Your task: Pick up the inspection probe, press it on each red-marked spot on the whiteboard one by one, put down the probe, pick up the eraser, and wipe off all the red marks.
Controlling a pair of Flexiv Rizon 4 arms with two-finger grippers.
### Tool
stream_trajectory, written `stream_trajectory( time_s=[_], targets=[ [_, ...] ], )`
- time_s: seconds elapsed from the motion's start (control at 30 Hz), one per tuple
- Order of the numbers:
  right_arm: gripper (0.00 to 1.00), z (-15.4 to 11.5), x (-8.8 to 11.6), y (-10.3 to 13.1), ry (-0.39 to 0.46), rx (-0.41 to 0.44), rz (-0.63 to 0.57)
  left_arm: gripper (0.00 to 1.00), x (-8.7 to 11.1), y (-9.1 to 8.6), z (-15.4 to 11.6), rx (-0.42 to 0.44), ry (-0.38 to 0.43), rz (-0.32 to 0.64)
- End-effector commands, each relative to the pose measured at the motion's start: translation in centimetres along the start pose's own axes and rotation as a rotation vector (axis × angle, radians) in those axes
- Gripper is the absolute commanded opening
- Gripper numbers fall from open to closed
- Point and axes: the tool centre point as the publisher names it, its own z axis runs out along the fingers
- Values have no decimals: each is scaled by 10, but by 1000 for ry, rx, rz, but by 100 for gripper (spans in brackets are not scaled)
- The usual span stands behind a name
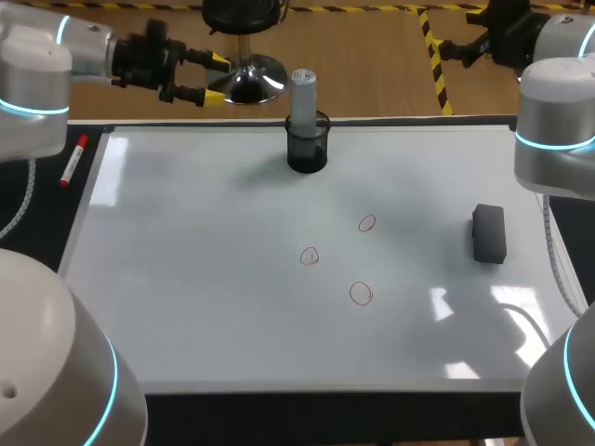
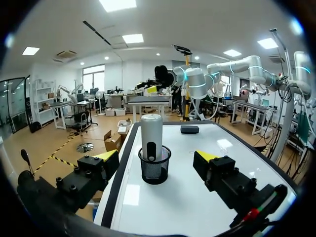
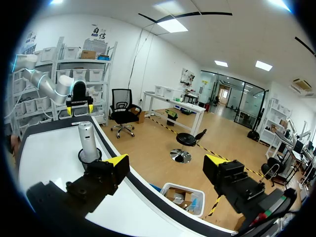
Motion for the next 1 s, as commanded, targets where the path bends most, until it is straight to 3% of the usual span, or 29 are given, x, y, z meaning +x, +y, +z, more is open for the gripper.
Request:
stream_trajectory(
  time_s=[0.03,1.0],
  targets=[
    [100,0,0,0,0,0,0,100,-8,4,10,1,56,-2],
    [100,0,0,0,0,0,0,100,-4,16,76,-5,178,-12]
  ],
)
